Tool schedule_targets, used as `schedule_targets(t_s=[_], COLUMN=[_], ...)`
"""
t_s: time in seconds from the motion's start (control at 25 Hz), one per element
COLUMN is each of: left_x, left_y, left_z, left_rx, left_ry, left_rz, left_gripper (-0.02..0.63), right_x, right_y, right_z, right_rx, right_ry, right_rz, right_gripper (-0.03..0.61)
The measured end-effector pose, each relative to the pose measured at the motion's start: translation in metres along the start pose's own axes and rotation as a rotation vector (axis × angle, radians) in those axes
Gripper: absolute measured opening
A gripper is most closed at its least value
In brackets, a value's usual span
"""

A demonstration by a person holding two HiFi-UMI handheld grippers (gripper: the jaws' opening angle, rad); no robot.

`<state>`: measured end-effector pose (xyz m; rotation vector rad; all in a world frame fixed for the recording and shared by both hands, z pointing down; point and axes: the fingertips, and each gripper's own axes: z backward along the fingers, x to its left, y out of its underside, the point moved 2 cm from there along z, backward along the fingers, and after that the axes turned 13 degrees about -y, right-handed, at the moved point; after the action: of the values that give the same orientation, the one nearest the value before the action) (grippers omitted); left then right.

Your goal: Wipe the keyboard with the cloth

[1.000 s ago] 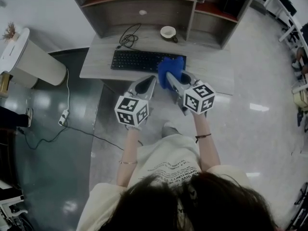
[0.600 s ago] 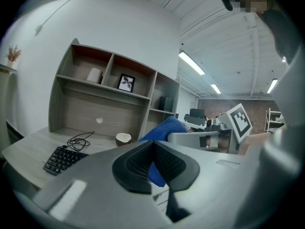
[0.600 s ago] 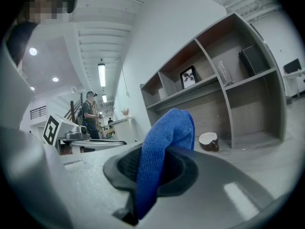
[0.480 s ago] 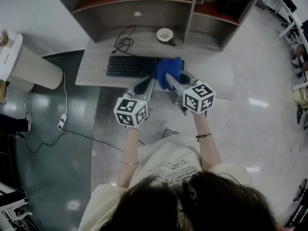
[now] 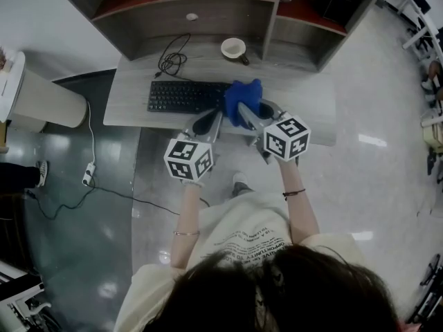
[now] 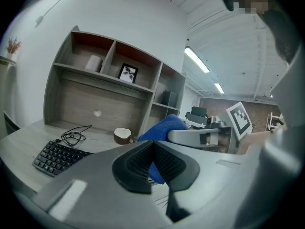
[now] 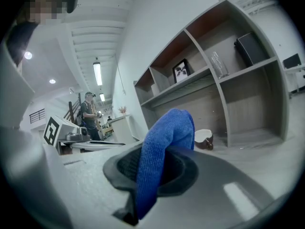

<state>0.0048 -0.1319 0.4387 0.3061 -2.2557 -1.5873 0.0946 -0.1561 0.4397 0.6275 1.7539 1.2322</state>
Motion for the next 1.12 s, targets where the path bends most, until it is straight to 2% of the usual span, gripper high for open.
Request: schedule_targets(t_s=[0.36,0.64,0.96,1.12], left_x=[0.003,-0.006,-0.014,-0.018], left_y=[-0.001,-0.001,0.006,0.009], left_z=[-0.024,-0.043,-0.06,-0.069], left_rx=[0.015,0.027,0.064,0.09], left_ry=[-0.007,0.022,0.077,0.123], left_rz=[0.005,0.001,0.004,0.0], left_gripper=[0.002,0.003,0.002,0.002], right_x=[-0.023,-0.04,-0.054,-0.063], right_y=[-0.002,-0.005,0.0,0.003], right_z=[-0.003,0.004,0.012,0.018], right_rx=[0.017,0.015,0.017,0.018], right_ry=[-0.006,0.012,0.067,0.122], right_rz=[-0.002,-0.006,-0.029,-0.037], right_gripper=[0.058,0.058,0.058,0.058])
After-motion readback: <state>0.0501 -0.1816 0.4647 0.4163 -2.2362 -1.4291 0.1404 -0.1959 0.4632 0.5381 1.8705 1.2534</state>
